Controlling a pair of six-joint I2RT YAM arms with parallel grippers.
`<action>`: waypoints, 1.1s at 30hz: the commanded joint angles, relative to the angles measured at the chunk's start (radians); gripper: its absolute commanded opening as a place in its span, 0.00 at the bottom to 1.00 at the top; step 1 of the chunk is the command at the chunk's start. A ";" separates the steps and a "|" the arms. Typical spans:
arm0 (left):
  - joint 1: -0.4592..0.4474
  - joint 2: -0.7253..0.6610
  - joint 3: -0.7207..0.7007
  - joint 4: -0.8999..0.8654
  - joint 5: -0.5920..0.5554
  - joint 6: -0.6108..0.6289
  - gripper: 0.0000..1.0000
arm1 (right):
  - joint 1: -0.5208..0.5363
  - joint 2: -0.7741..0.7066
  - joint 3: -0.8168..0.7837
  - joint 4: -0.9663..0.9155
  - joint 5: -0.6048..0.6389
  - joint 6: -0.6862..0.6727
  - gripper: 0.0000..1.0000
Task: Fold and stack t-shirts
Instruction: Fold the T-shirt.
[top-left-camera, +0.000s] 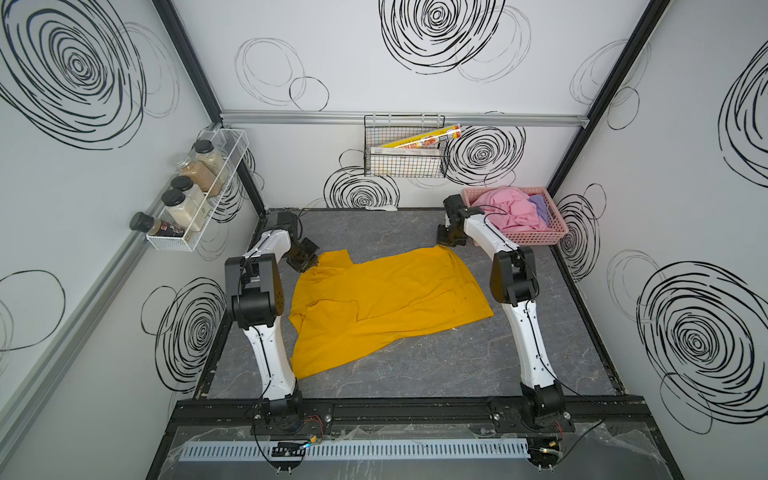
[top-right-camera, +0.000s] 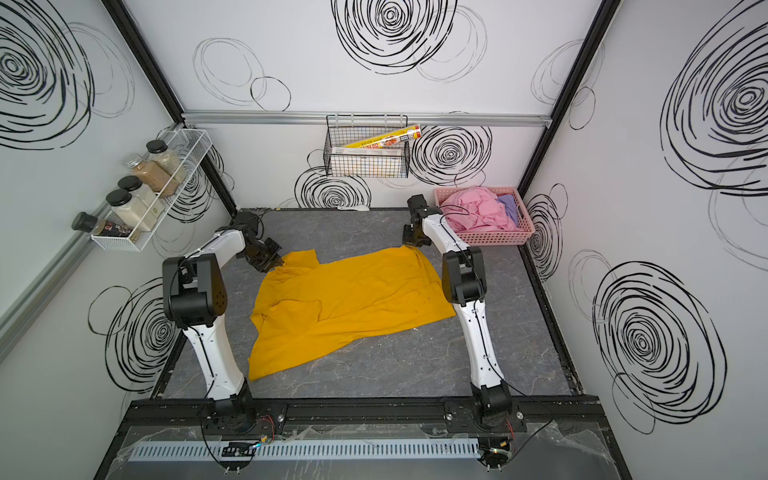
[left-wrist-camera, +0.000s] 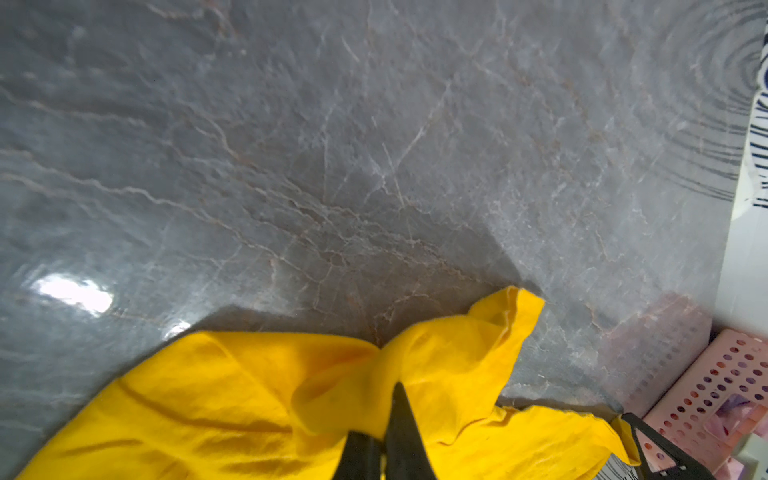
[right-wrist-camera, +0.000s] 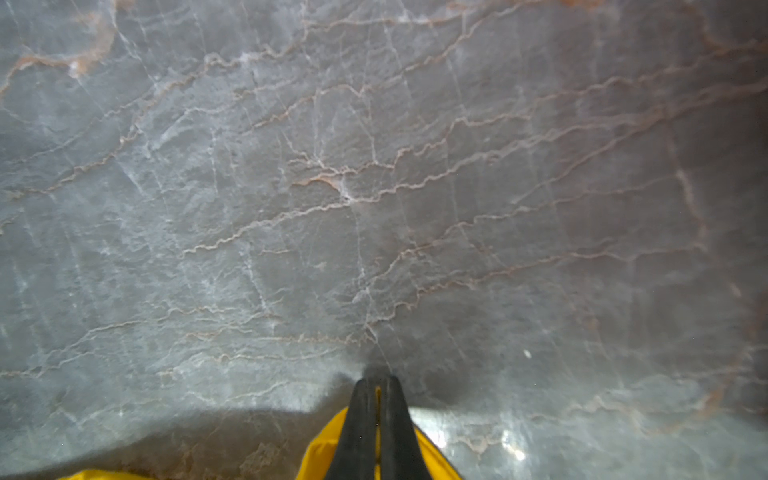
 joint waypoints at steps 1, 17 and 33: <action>-0.013 -0.014 0.049 -0.014 -0.033 0.028 0.00 | -0.029 -0.017 -0.076 -0.106 0.072 0.003 0.00; -0.037 -0.144 -0.015 -0.009 -0.156 0.090 0.00 | -0.107 -0.189 -0.183 -0.092 0.097 -0.006 0.00; -0.135 -0.388 -0.354 0.060 -0.228 0.124 0.00 | -0.100 -0.266 -0.217 -0.070 0.013 -0.011 0.00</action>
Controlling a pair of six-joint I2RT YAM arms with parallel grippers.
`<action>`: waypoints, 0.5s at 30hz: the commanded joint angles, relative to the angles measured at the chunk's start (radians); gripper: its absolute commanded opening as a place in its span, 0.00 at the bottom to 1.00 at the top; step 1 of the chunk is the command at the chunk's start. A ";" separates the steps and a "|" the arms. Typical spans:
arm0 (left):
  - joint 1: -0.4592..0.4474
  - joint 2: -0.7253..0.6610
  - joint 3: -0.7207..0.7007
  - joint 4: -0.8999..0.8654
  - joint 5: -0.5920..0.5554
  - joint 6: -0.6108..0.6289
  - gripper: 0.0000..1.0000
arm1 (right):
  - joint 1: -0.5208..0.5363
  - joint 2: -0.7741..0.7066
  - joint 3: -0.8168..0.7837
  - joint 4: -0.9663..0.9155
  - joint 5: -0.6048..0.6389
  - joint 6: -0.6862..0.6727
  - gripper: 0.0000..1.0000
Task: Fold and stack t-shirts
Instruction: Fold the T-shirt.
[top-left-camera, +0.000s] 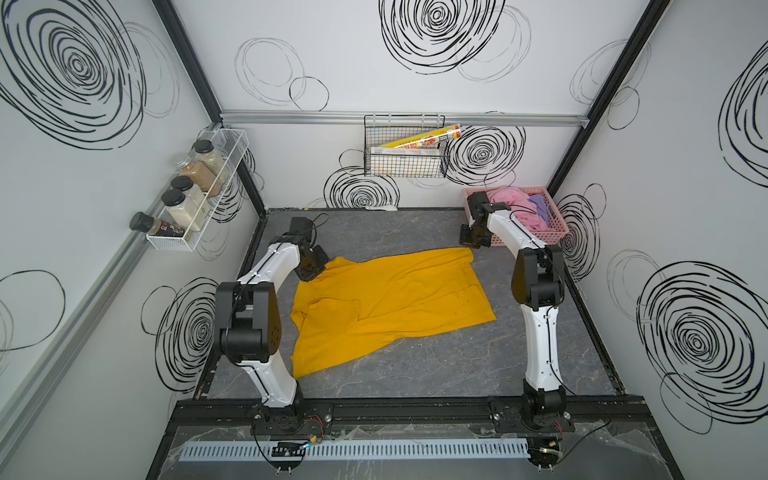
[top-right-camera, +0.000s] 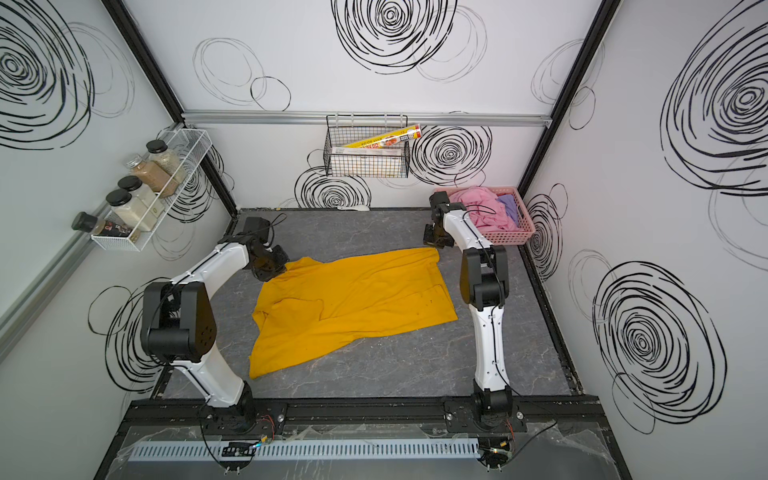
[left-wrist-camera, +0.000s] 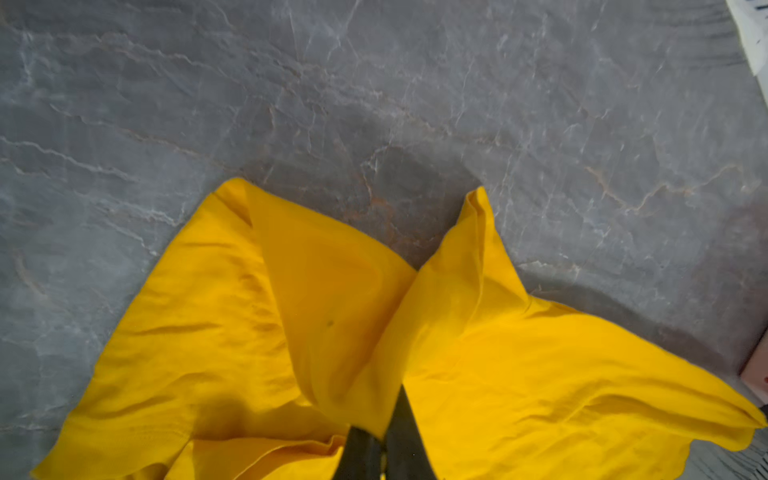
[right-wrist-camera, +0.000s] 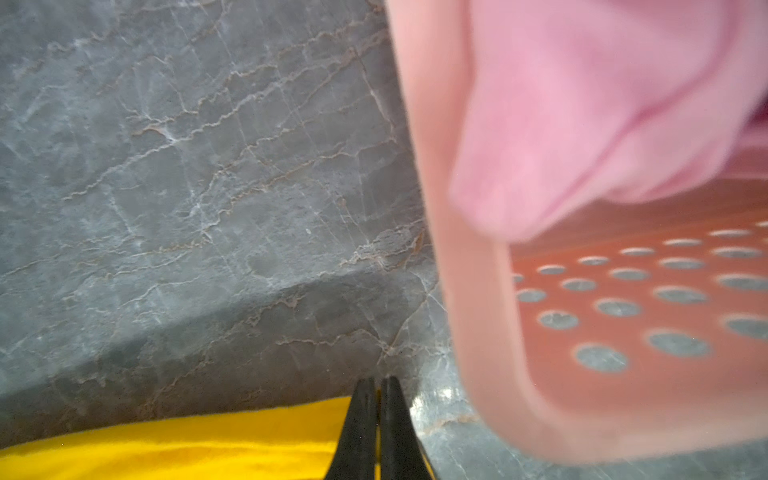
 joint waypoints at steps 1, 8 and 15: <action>0.000 -0.036 -0.032 0.025 -0.039 0.022 0.00 | 0.006 -0.037 0.024 -0.014 -0.022 0.001 0.00; 0.000 -0.009 0.015 -0.018 -0.050 0.034 0.00 | 0.038 -0.069 0.016 -0.013 -0.015 0.001 0.00; 0.001 -0.101 -0.063 -0.016 -0.067 0.017 0.00 | 0.062 -0.176 -0.032 -0.002 0.009 -0.007 0.00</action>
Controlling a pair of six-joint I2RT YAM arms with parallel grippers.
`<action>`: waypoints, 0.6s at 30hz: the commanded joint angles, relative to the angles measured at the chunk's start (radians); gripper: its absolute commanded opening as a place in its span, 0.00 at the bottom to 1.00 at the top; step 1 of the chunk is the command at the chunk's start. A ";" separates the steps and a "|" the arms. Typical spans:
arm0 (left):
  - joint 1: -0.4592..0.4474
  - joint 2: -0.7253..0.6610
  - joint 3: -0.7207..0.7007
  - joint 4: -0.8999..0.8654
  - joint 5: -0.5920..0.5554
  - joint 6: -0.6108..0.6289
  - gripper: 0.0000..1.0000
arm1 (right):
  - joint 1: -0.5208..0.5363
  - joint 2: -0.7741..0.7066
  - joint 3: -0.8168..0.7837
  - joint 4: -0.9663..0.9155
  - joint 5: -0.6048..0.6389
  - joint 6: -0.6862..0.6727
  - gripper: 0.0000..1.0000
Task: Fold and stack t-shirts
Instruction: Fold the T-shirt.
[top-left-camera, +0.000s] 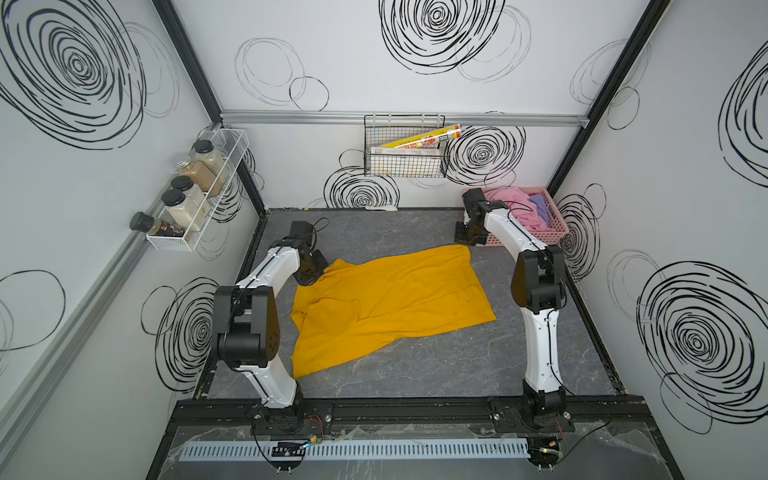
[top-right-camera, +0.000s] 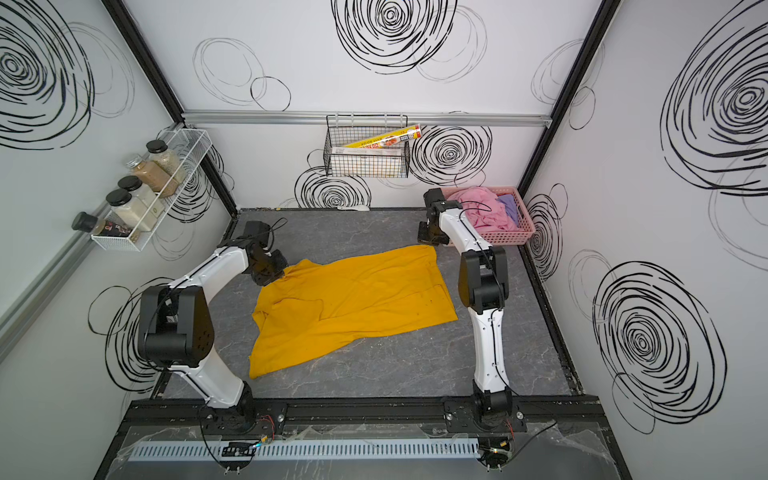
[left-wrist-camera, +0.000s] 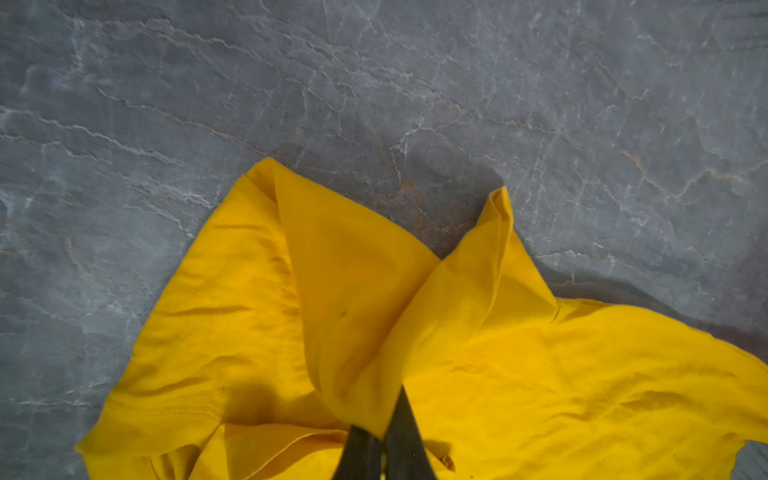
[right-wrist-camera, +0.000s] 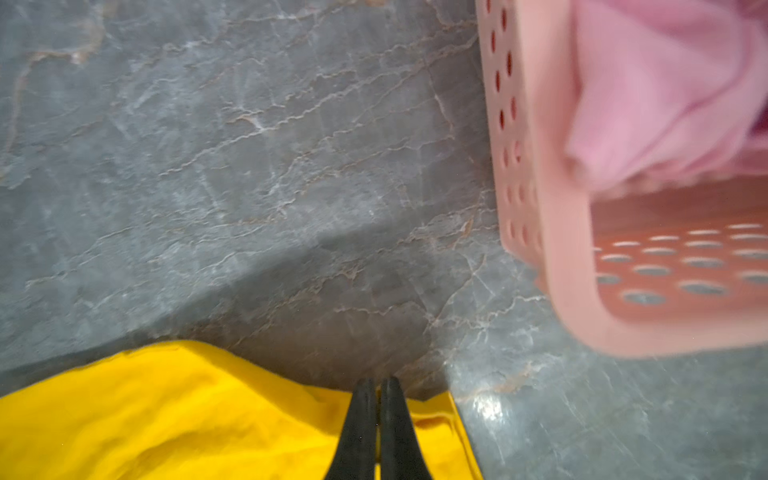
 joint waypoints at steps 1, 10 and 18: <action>0.002 -0.076 -0.036 -0.014 -0.035 -0.001 0.00 | 0.009 -0.108 -0.015 -0.001 0.019 -0.006 0.00; -0.011 -0.251 -0.113 -0.023 -0.105 -0.010 0.00 | 0.020 -0.212 -0.125 0.025 0.045 -0.009 0.00; -0.041 -0.364 -0.277 -0.124 -0.052 -0.013 0.00 | 0.062 -0.369 -0.398 0.104 0.091 -0.009 0.00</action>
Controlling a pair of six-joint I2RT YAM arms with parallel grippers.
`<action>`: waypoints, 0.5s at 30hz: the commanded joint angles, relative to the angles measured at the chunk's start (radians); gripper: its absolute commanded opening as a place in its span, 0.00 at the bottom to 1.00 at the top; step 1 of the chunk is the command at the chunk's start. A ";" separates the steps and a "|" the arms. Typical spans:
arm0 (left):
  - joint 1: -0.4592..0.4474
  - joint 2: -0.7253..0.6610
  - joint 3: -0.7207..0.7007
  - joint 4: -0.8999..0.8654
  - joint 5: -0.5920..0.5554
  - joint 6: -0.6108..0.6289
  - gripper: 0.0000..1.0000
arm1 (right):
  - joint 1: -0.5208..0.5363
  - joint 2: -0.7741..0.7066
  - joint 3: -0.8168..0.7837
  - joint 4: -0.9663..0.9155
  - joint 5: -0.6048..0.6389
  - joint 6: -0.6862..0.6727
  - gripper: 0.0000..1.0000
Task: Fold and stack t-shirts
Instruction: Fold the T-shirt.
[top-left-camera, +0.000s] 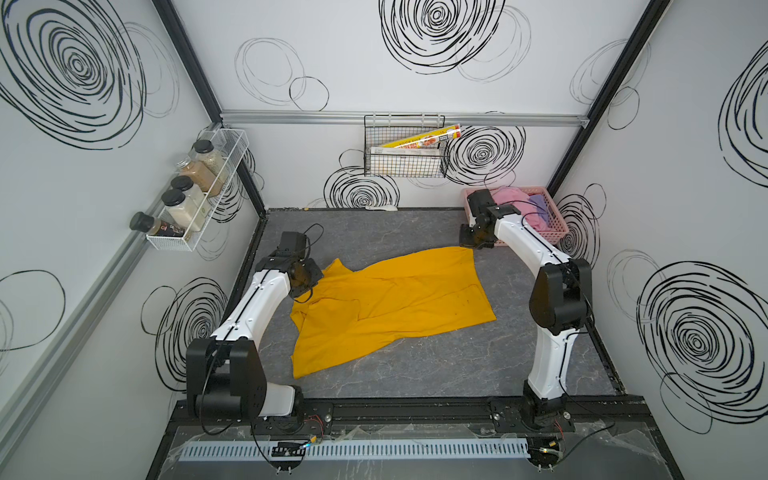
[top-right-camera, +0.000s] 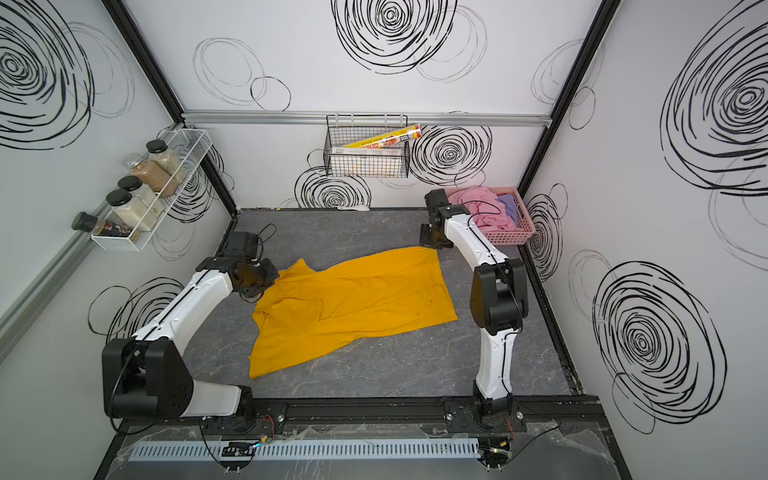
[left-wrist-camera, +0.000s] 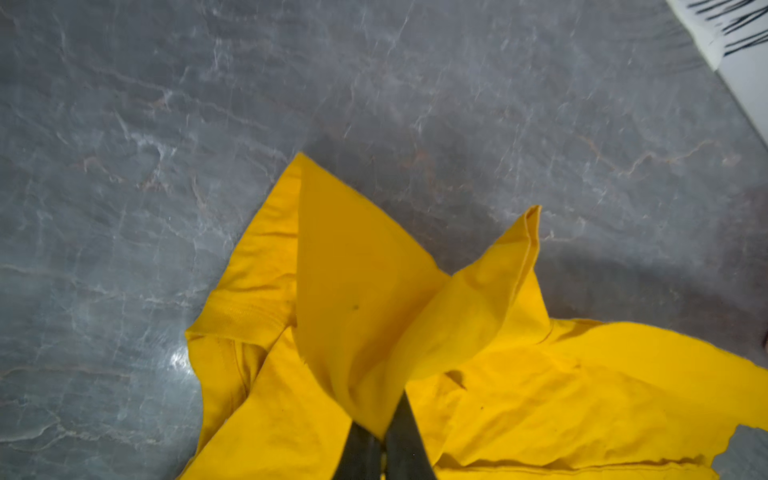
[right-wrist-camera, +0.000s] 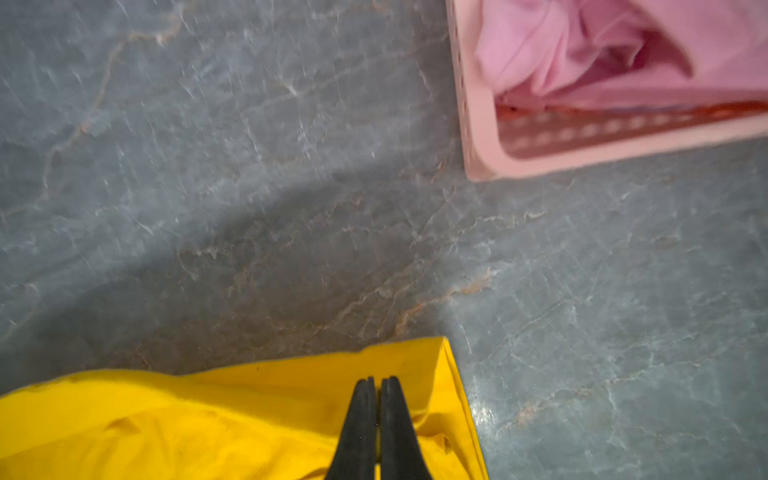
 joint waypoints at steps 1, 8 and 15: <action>-0.021 -0.052 -0.099 -0.084 0.014 -0.011 0.00 | 0.020 -0.094 -0.094 0.048 0.041 -0.008 0.00; -0.057 -0.076 -0.200 -0.164 0.008 -0.014 0.00 | 0.027 -0.135 -0.224 0.065 0.057 -0.009 0.00; -0.068 -0.070 -0.189 -0.190 -0.014 0.000 0.00 | 0.038 -0.143 -0.290 0.060 0.082 -0.009 0.00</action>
